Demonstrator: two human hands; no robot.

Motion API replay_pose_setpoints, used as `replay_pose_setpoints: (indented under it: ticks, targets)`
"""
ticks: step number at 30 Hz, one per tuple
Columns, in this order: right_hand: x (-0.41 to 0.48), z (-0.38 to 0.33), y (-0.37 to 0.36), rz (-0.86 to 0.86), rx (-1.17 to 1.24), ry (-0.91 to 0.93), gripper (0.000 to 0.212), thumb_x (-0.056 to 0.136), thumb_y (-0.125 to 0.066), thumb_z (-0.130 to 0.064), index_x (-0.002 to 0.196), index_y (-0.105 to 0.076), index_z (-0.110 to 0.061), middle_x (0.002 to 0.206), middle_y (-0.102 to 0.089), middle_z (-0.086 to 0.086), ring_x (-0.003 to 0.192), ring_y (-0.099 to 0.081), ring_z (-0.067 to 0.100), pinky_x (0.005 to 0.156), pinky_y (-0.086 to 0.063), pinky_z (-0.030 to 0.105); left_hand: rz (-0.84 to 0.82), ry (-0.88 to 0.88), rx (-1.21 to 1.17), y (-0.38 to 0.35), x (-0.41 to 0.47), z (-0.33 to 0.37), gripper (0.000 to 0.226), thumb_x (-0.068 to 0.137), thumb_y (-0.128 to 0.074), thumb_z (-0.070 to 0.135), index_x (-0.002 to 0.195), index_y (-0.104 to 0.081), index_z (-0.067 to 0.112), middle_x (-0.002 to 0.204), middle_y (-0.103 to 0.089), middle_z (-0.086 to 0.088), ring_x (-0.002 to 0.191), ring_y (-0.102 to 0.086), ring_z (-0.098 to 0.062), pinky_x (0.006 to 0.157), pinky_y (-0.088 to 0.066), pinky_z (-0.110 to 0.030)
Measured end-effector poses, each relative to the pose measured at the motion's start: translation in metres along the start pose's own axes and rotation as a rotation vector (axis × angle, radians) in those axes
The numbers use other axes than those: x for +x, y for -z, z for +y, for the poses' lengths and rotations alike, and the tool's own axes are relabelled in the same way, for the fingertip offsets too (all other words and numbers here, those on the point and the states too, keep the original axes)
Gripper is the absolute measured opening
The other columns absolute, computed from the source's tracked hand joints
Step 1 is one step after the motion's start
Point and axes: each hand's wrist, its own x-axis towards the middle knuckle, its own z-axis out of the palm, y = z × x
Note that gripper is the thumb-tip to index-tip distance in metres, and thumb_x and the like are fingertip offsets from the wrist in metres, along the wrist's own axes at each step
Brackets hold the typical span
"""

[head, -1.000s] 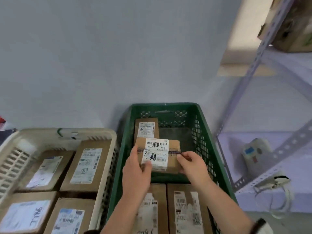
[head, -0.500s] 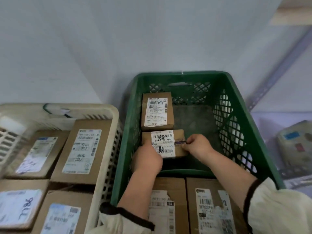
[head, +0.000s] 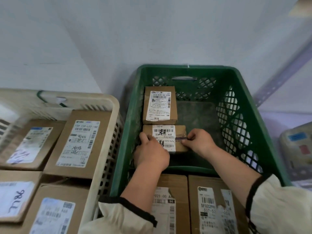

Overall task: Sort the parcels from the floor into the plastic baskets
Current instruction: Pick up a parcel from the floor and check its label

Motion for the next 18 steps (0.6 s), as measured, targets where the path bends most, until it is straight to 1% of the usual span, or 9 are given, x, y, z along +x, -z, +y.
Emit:
replay_pose_setpoints:
  ticks: [3,5,7,9,10,12,13,15,18]
  targets:
    - [-0.001,-0.001,-0.001,0.001,0.001,0.003,0.024,0.078,-0.075,-0.022,0.069,-0.054,-0.018,0.068,-0.054,-0.003,0.062,-0.048,0.009,0.049,-0.032,0.019,0.012,0.01,0.023,-0.001,0.002,0.0,0.055,0.087,-0.049,0.029,0.136,-0.032,0.009,0.135,-0.02,-0.007,0.092,-0.052,-0.027,0.066,-0.04,-0.036]
    - [-0.007,-0.005,0.003,-0.023,0.017,-0.006,0.02,0.079,-0.075,-0.025,0.074,-0.059,-0.014,0.073,-0.059,0.001,0.07,-0.053,0.015,0.052,-0.034,0.022,0.031,0.012,0.048,0.002,0.0,0.001,0.053,0.088,-0.05,0.03,0.134,-0.035,0.009,0.135,-0.024,-0.007,0.088,-0.052,-0.026,0.065,-0.041,-0.035]
    - [-0.018,-0.012,0.014,-0.069,0.025,-0.022,0.025,0.079,-0.075,-0.029,0.09,-0.064,-0.009,0.087,-0.064,0.007,0.085,-0.059,0.021,0.064,-0.041,0.024,0.076,0.002,0.061,0.01,-0.008,0.003,0.056,0.09,-0.048,0.032,0.138,-0.032,0.01,0.138,-0.03,-0.011,0.1,-0.055,-0.028,0.072,-0.047,-0.036]
    - [-0.032,-0.023,0.032,-0.081,-0.005,0.005,0.047,0.078,-0.075,-0.034,0.112,-0.061,-0.003,0.11,-0.064,0.012,0.102,-0.06,0.026,0.078,-0.046,0.029,0.137,-0.05,0.053,0.026,-0.023,0.002,0.061,0.094,-0.044,0.035,0.145,-0.021,0.012,0.141,-0.034,-0.014,0.114,-0.052,-0.031,0.084,-0.049,-0.04]
    - [-0.042,-0.033,0.045,-0.071,-0.054,0.05,0.056,0.078,-0.074,-0.035,0.12,-0.057,-0.002,0.119,-0.062,0.013,0.108,-0.058,0.026,0.083,-0.045,0.03,0.165,-0.095,0.057,0.037,-0.034,0.003,0.061,0.095,-0.041,0.037,0.146,-0.019,0.013,0.14,-0.037,-0.014,0.116,-0.052,-0.031,0.086,-0.048,-0.041]
    - [-0.071,-0.057,0.074,-0.063,-0.179,0.186,0.066,0.079,-0.073,-0.037,0.132,-0.05,-0.007,0.13,-0.057,0.011,0.118,-0.054,0.024,0.092,-0.044,0.03,0.248,-0.196,0.077,0.067,-0.066,0.004,0.056,0.096,-0.039,0.043,0.144,-0.026,0.017,0.126,-0.052,-0.009,0.107,-0.058,-0.026,0.079,-0.05,-0.037]
    - [-0.091,-0.067,0.088,-0.062,-0.243,0.269,0.066,0.079,-0.073,-0.037,0.134,-0.048,-0.011,0.133,-0.055,0.009,0.121,-0.052,0.022,0.096,-0.043,0.03,0.298,-0.241,0.077,0.084,-0.085,0.002,0.052,0.096,-0.039,0.044,0.141,-0.031,0.02,0.118,-0.058,-0.005,0.1,-0.06,-0.023,0.076,-0.051,-0.035]
    - [-0.136,-0.079,0.115,-0.041,-0.373,0.441,0.061,0.079,-0.071,-0.04,0.134,-0.05,-0.02,0.133,-0.054,0.003,0.12,-0.052,0.02,0.098,-0.043,0.033,0.41,-0.296,0.076,0.122,-0.128,-0.01,0.048,0.095,-0.042,0.045,0.137,-0.036,0.023,0.107,-0.062,0.0,0.091,-0.062,-0.018,0.075,-0.054,-0.036]
    - [-0.201,-0.07,0.142,-0.001,-0.527,0.62,0.056,0.079,-0.068,-0.046,0.13,-0.049,-0.034,0.135,-0.05,-0.01,0.122,-0.049,0.013,0.098,-0.044,0.03,0.634,-0.229,0.037,0.172,-0.207,-0.064,0.05,0.094,-0.041,0.046,0.14,-0.035,0.028,0.116,-0.063,0.002,0.096,-0.063,-0.019,0.073,-0.051,-0.032]
